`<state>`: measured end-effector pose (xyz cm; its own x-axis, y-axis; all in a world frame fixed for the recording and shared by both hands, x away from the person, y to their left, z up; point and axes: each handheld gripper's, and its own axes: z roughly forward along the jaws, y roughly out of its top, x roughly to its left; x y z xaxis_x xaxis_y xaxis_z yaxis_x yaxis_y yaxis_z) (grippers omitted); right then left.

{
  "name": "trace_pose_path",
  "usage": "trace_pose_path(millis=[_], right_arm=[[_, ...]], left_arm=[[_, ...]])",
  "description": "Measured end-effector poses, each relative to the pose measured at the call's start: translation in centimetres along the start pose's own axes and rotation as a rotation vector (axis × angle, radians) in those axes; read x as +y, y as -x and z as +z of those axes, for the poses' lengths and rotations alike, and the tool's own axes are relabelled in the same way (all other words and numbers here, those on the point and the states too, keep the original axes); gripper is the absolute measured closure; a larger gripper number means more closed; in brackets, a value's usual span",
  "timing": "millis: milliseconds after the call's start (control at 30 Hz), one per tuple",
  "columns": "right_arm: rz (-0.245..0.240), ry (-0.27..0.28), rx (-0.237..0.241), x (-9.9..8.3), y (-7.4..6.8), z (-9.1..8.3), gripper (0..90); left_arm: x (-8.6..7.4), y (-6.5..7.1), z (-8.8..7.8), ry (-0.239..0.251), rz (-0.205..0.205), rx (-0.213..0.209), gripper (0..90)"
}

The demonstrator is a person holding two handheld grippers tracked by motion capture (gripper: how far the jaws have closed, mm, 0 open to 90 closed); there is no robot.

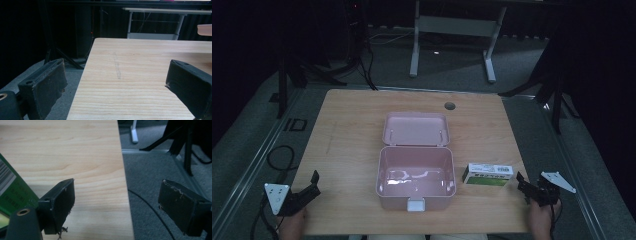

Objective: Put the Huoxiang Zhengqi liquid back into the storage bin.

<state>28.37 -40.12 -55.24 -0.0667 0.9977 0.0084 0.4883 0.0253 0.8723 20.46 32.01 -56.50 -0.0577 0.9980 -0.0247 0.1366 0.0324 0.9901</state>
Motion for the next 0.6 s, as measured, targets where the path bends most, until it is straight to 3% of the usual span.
trace_pose_path(millis=[133,467,600], right_arm=[[-0.005,-0.047,0.047,0.11,0.03,0.31,14.3],[0.011,-0.082,0.116,0.15,0.42,0.50,11.9],[0.006,-0.112,0.183,0.21,0.58,0.66,10.9]], left_arm=[[0.01,0.03,0.03,-0.001,0.001,0.005,3.4],[0.00,0.15,0.01,-0.002,0.013,0.011,3.4],[0.02,-0.01,0.01,-0.004,0.002,0.001,3.4]])
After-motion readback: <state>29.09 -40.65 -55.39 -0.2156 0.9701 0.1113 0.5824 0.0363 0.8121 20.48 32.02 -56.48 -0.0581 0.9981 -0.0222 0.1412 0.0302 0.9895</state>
